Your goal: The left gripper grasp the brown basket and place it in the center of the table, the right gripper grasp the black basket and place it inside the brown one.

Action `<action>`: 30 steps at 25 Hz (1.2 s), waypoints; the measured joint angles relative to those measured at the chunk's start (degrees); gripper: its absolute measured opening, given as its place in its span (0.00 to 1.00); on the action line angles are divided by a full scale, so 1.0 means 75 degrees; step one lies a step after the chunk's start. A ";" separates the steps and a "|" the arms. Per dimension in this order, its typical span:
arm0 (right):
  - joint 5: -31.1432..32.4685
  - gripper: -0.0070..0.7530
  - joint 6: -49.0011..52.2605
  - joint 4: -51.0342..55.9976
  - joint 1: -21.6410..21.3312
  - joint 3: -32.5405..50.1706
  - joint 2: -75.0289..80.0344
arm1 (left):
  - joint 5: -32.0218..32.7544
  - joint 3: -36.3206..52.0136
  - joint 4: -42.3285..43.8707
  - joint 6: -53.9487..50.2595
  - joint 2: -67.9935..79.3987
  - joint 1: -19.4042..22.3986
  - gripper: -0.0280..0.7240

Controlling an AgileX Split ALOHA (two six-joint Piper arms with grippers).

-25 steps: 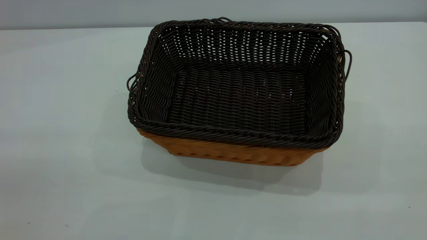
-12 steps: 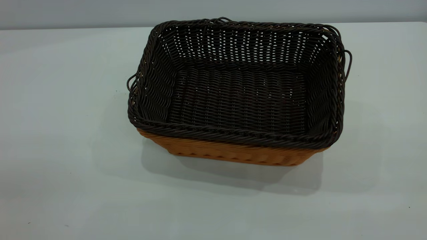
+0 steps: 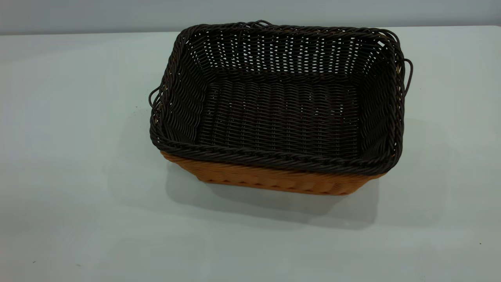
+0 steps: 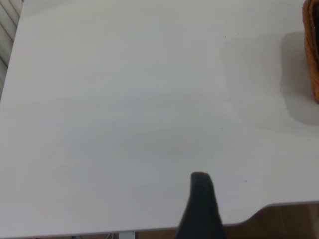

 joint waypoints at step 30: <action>-0.0108 0.78 0.2141 -0.1894 -0.0481 0.0039 0.0000 | 0.0000 0.0000 0.0008 0.0000 0.0000 0.0000 0.73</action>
